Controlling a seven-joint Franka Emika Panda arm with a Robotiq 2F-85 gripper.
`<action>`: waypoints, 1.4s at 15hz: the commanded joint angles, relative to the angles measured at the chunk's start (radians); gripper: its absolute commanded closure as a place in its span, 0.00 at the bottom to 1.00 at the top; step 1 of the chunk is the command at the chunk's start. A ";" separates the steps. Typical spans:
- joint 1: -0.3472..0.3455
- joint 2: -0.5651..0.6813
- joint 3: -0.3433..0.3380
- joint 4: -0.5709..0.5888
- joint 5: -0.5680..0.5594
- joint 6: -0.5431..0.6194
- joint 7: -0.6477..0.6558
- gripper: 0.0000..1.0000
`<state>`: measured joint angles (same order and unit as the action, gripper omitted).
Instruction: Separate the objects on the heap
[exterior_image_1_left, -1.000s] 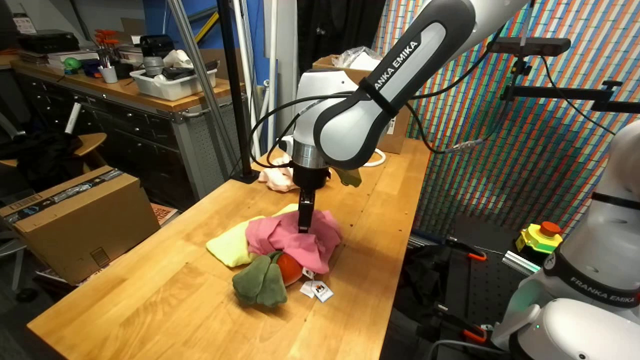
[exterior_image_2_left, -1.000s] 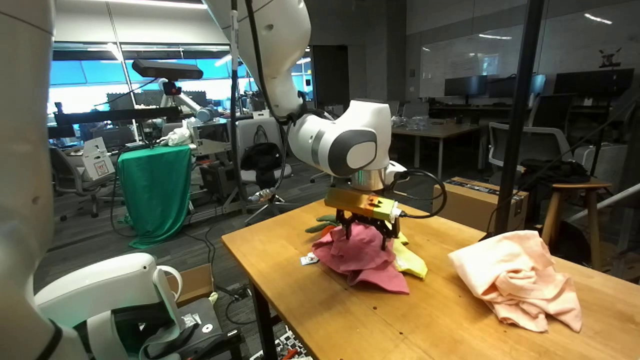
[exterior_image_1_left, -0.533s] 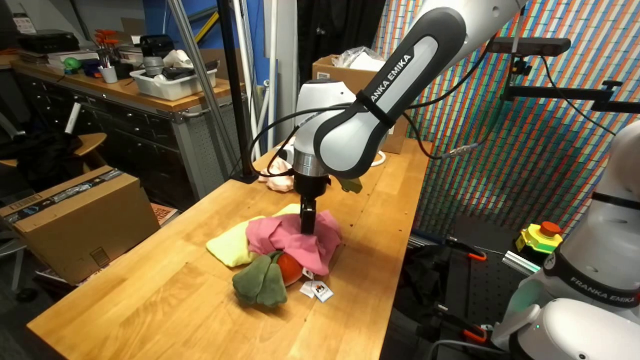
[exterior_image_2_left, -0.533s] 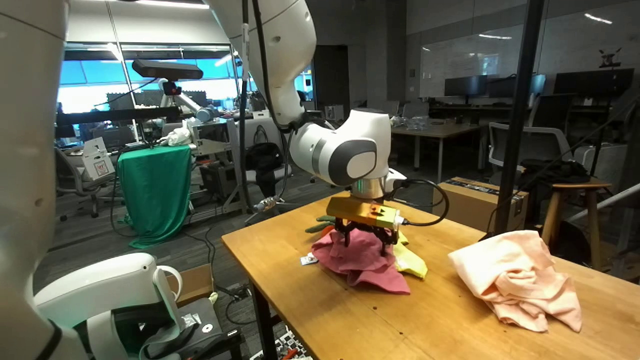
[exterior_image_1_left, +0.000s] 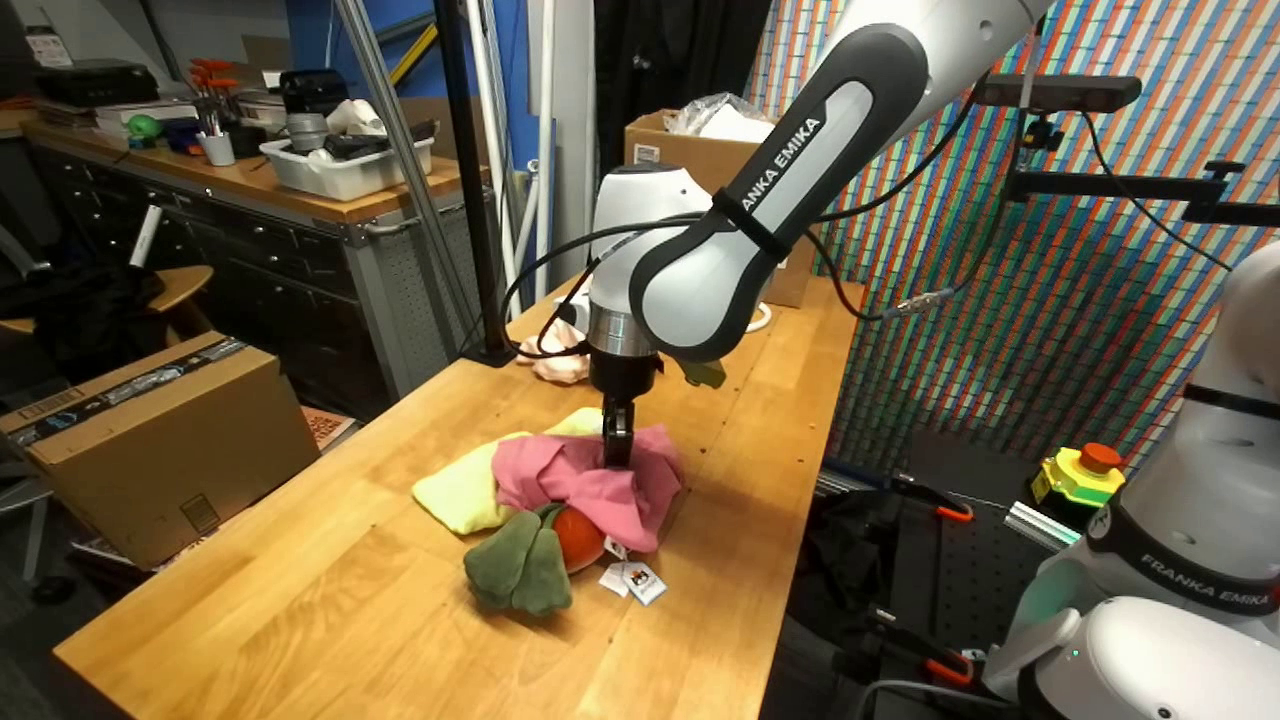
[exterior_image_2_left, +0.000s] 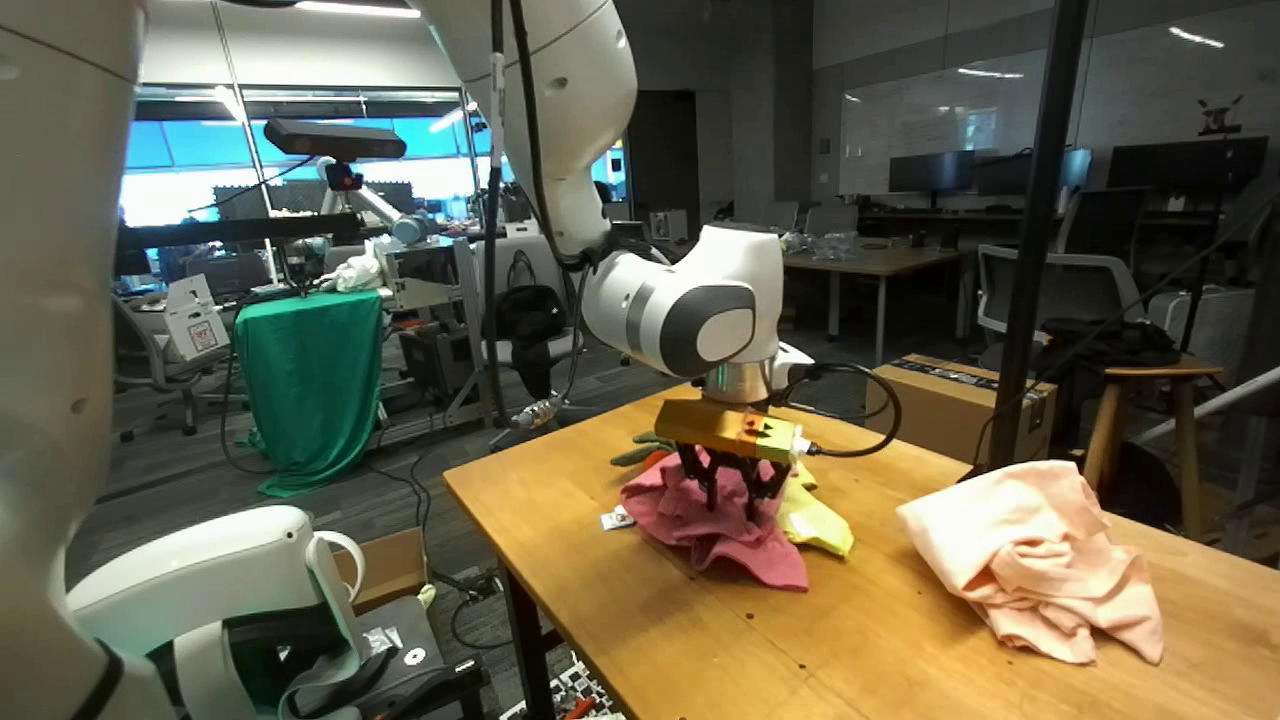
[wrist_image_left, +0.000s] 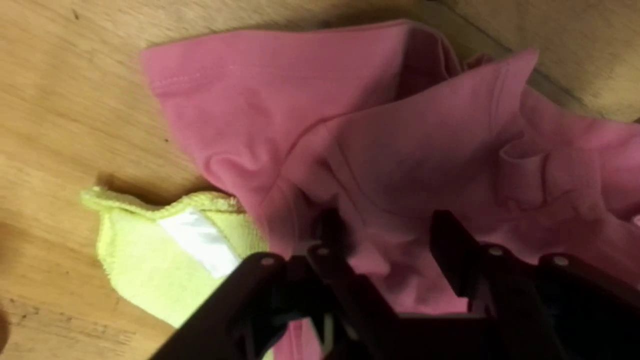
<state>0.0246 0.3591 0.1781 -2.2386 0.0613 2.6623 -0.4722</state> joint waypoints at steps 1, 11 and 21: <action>-0.020 -0.010 0.013 -0.008 -0.006 0.023 0.003 0.80; -0.059 -0.056 0.035 -0.054 0.046 0.151 0.018 0.86; -0.146 -0.255 0.095 -0.171 0.248 0.309 0.026 0.87</action>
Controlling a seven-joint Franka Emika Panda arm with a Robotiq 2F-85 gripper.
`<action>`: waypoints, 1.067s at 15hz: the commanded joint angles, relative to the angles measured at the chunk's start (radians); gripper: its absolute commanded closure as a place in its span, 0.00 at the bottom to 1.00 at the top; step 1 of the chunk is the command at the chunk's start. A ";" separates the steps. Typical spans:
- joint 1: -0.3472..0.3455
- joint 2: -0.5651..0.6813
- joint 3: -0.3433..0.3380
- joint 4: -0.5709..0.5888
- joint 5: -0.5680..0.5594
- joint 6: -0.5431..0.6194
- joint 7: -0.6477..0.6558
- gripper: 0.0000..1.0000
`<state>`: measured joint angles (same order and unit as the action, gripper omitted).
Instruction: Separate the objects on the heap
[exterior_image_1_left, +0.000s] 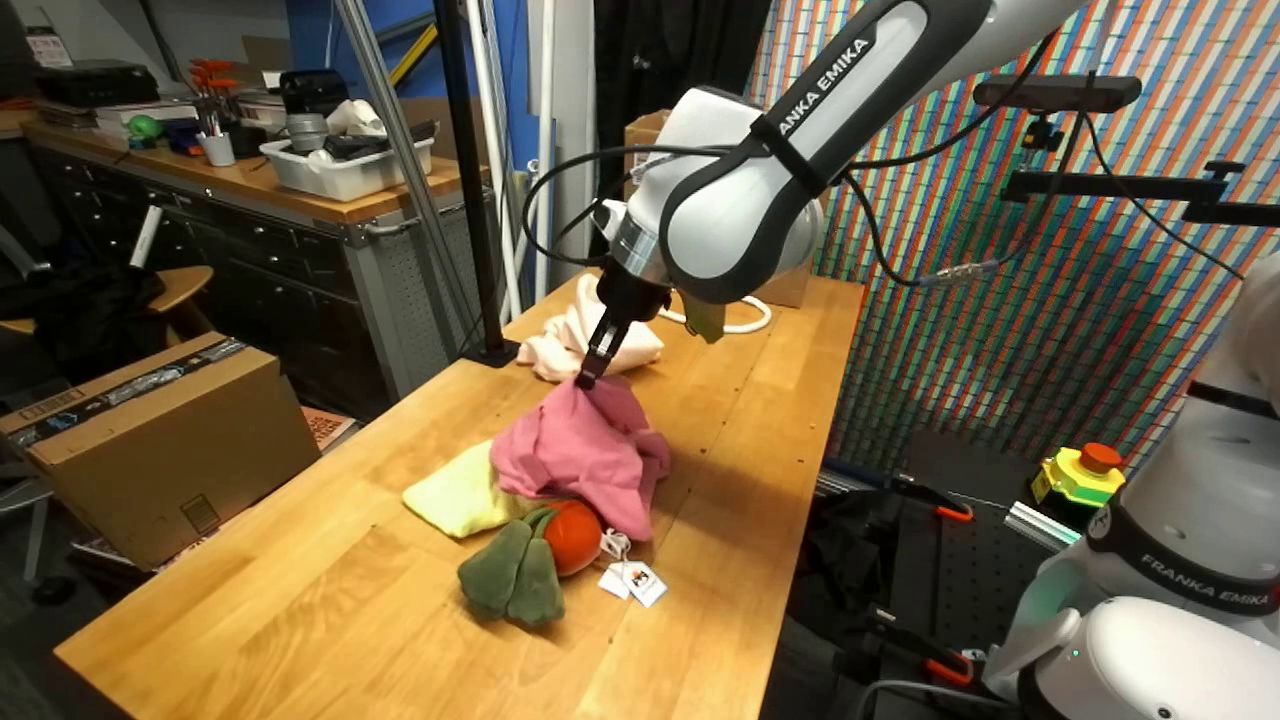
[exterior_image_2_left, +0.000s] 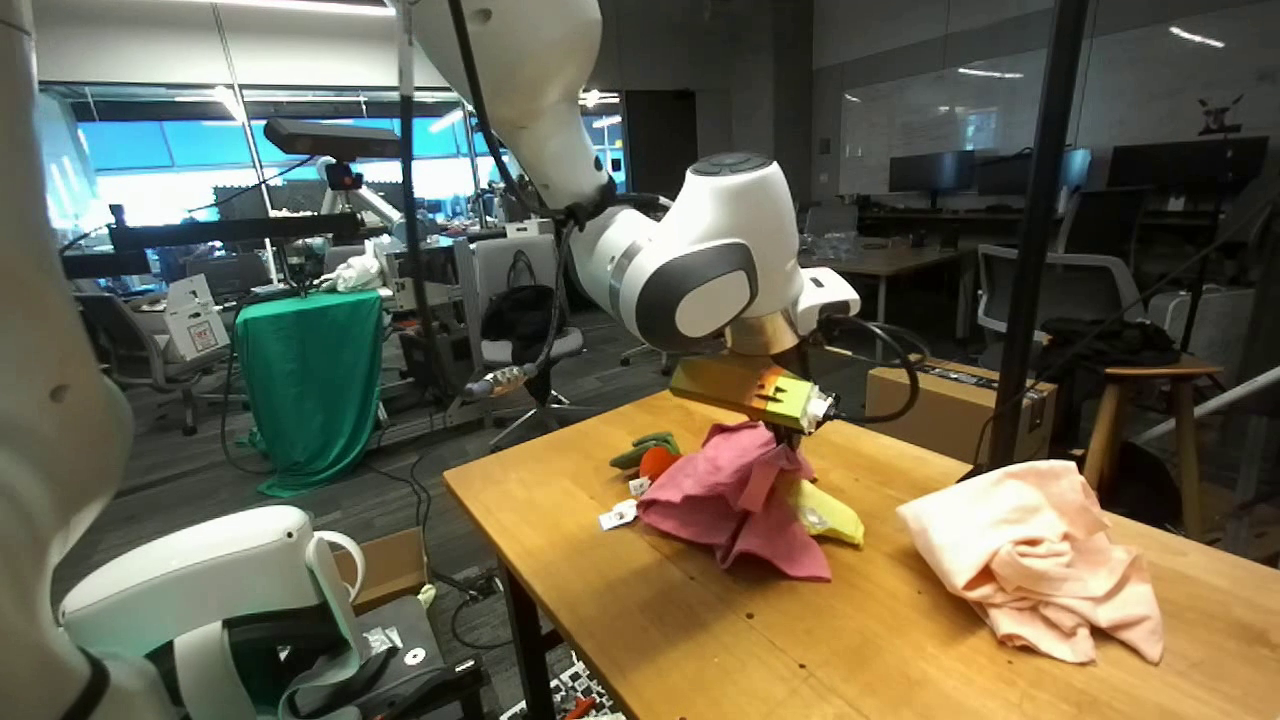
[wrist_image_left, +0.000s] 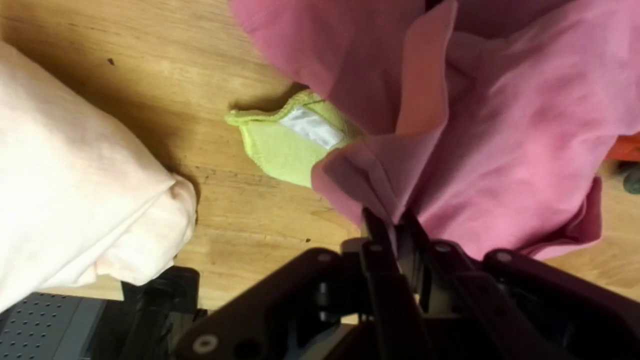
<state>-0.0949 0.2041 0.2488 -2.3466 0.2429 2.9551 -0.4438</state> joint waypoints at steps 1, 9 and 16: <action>-0.030 -0.126 0.027 -0.075 0.091 0.011 -0.010 0.87; -0.023 -0.304 0.005 -0.116 0.307 -0.236 -0.160 0.86; 0.110 -0.250 -0.172 -0.053 0.211 -0.397 -0.165 0.50</action>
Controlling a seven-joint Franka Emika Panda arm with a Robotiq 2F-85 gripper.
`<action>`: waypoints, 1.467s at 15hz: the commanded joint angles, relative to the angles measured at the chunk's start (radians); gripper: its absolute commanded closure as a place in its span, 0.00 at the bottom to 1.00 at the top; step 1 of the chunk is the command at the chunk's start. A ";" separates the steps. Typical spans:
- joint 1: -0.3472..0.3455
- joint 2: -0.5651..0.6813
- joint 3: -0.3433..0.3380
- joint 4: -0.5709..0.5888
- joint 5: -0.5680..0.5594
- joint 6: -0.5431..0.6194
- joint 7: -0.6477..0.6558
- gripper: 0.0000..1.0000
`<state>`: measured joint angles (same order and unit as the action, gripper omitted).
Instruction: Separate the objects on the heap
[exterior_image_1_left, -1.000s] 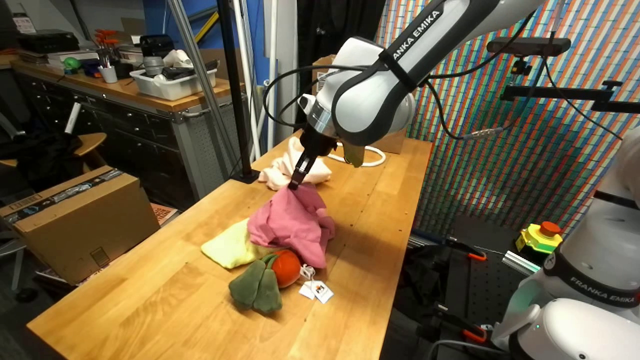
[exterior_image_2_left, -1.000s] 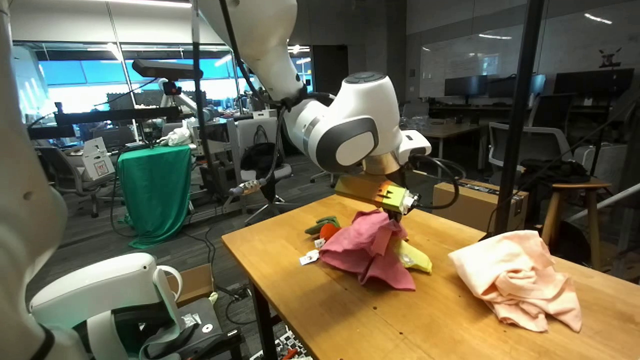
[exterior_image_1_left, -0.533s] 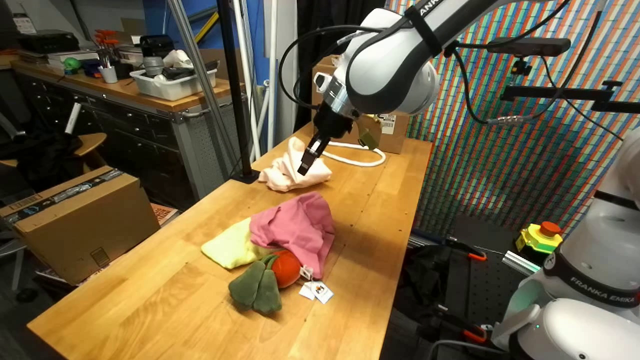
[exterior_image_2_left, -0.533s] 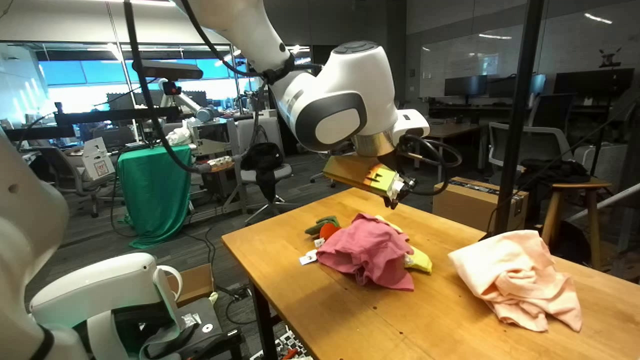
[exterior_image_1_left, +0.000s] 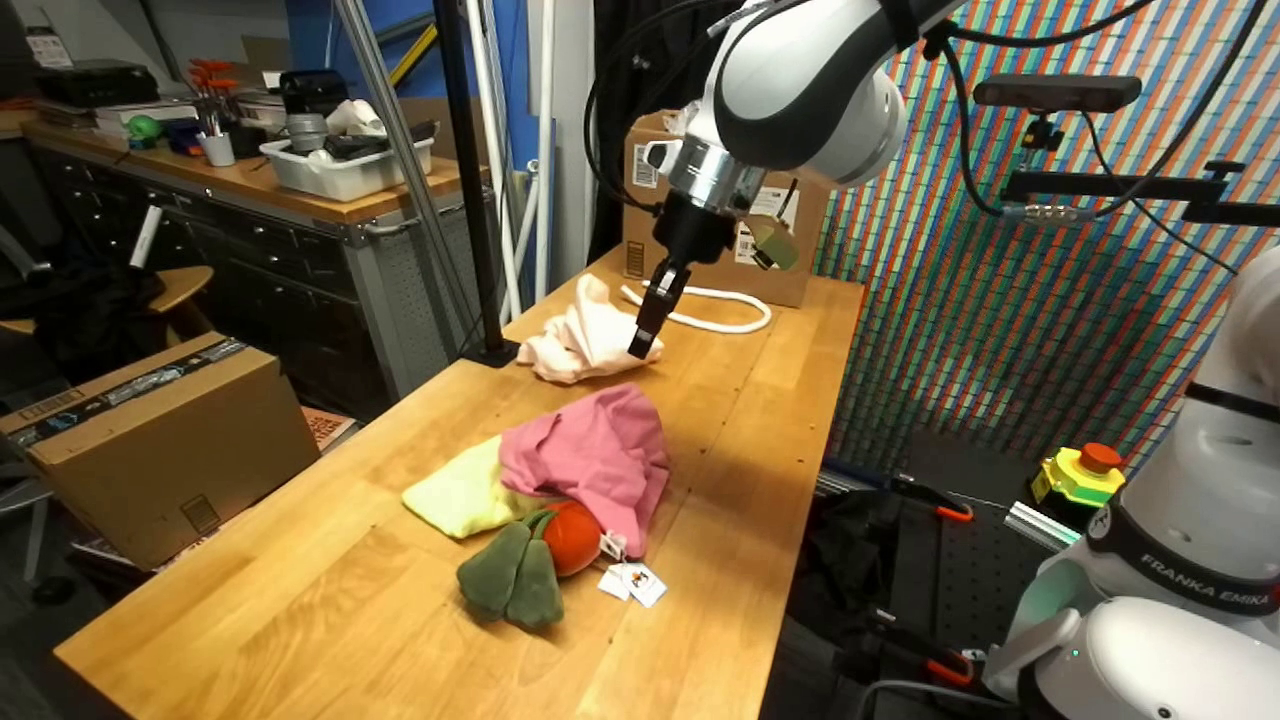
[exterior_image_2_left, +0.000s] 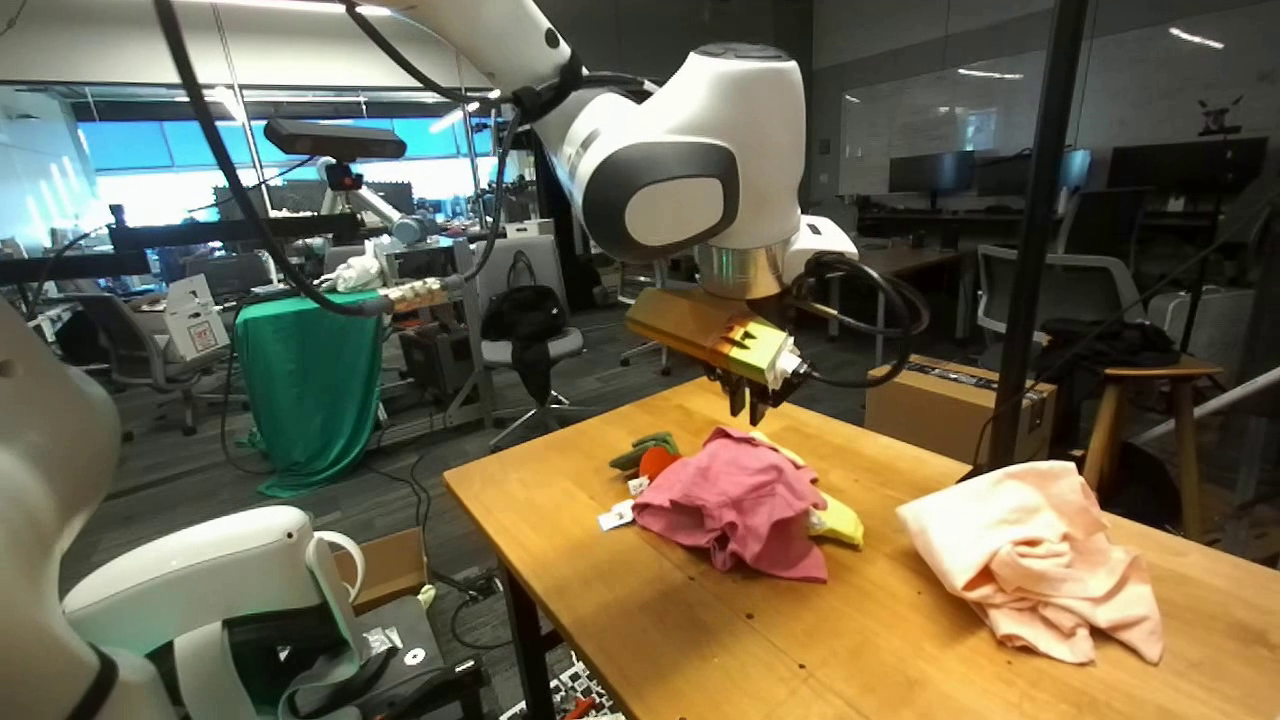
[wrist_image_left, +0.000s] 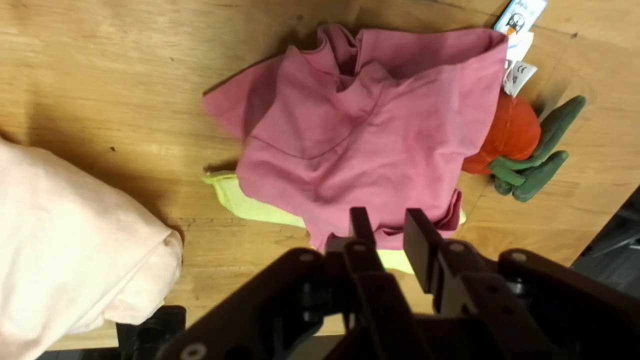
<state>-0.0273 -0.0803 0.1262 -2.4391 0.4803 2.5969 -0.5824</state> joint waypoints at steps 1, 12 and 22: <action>0.049 0.049 -0.057 0.050 -0.029 -0.049 -0.040 0.43; 0.094 0.217 0.006 0.118 -0.081 -0.026 -0.104 0.00; 0.077 0.370 0.015 0.199 -0.369 0.054 -0.080 0.00</action>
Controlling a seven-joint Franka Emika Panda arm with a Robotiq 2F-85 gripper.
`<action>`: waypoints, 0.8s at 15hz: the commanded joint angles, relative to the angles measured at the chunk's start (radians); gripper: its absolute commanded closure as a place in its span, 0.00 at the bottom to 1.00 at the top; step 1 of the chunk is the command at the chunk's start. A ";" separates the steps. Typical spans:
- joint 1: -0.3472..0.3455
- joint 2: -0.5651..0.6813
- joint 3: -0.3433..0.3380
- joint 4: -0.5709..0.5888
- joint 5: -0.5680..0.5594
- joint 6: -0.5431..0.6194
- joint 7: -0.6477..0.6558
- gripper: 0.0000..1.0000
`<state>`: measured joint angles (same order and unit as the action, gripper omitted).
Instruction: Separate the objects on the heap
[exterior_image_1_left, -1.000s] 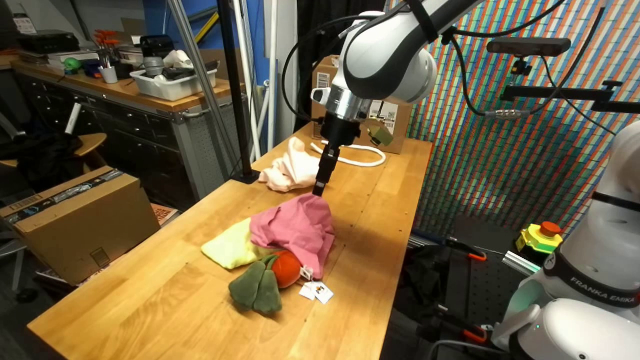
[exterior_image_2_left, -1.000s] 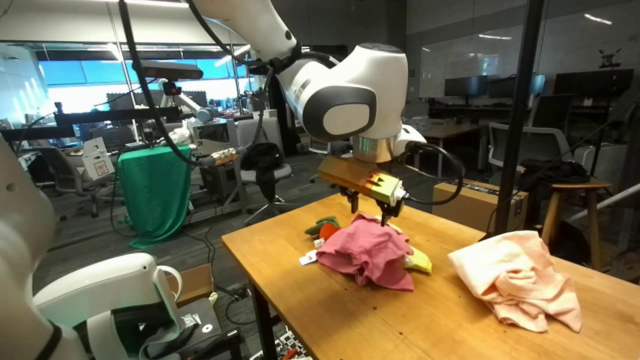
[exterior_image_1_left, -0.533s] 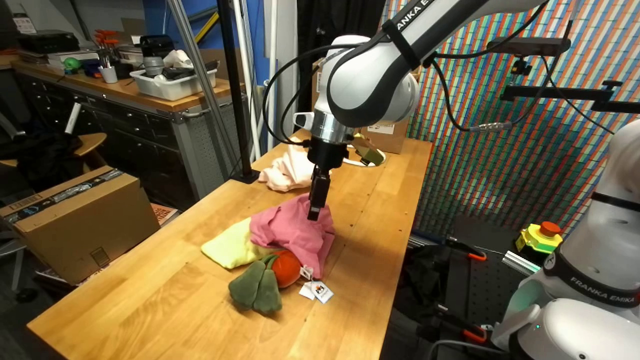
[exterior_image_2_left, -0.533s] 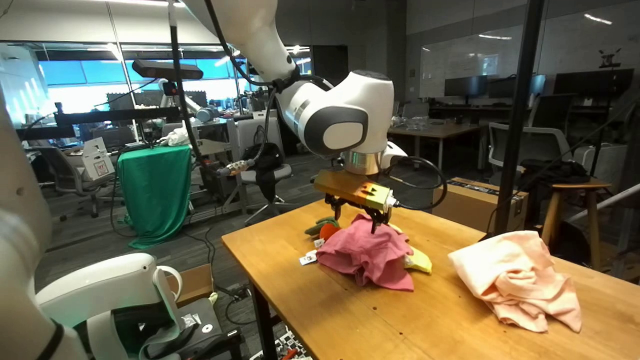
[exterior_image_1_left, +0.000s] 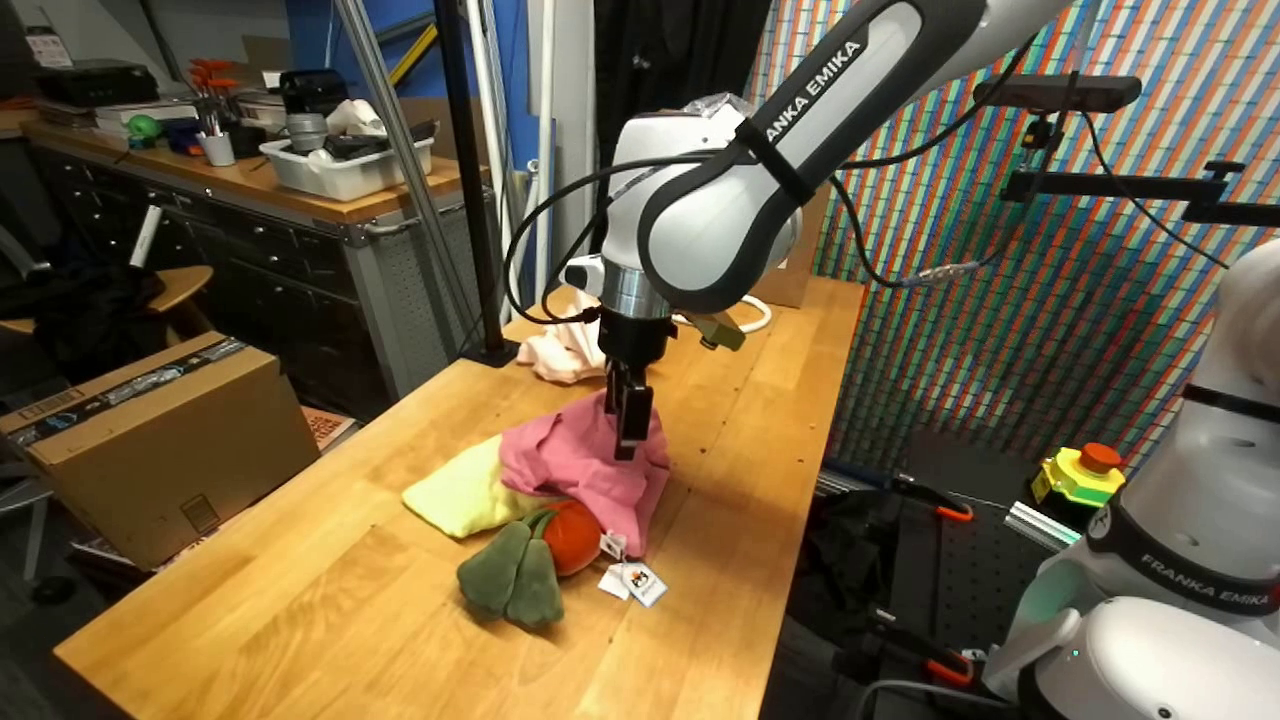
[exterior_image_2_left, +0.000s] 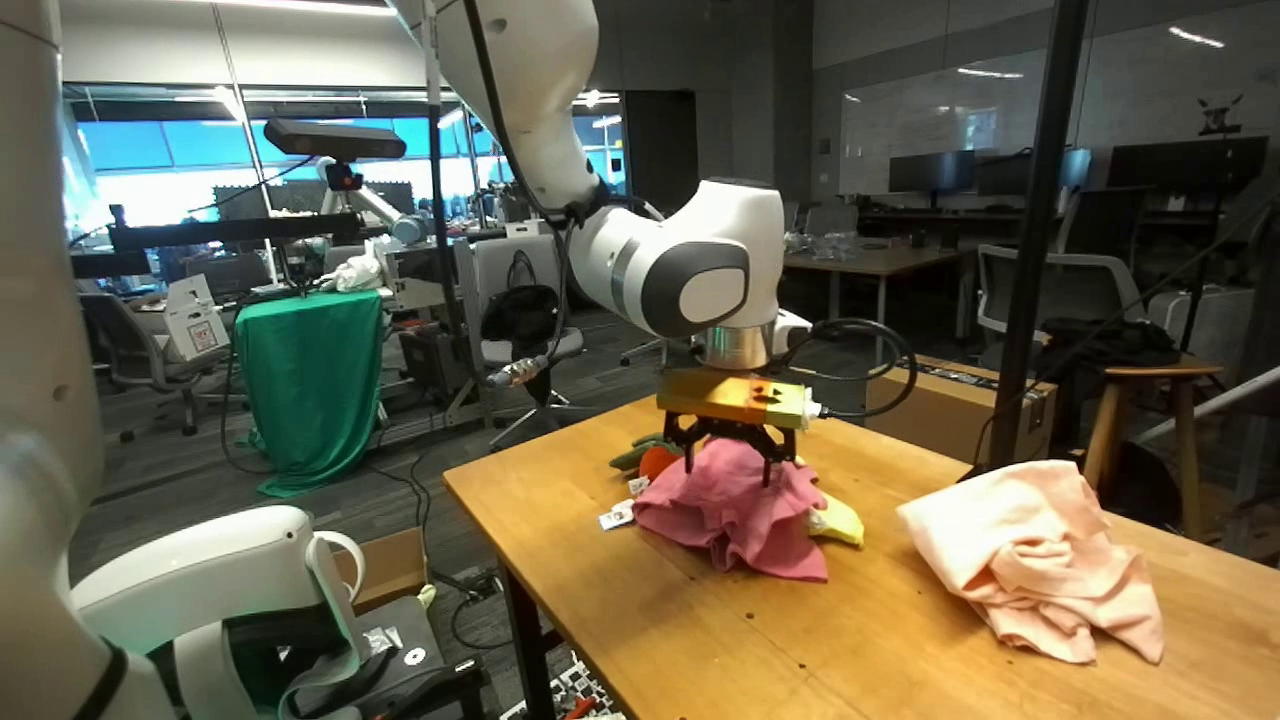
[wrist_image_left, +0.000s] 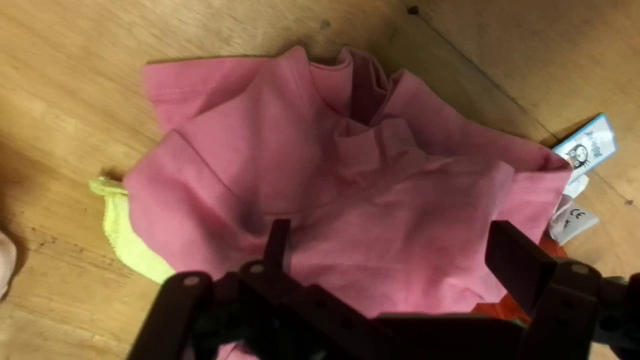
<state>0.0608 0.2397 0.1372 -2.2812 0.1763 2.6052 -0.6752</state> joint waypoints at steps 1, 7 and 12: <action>-0.014 0.065 0.006 0.047 -0.080 0.063 0.014 0.00; -0.035 0.132 0.021 0.083 -0.122 0.090 0.020 0.00; -0.037 0.167 0.023 0.096 -0.135 0.084 0.047 0.00</action>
<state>0.0401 0.3791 0.1435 -2.2108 0.0735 2.6790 -0.6657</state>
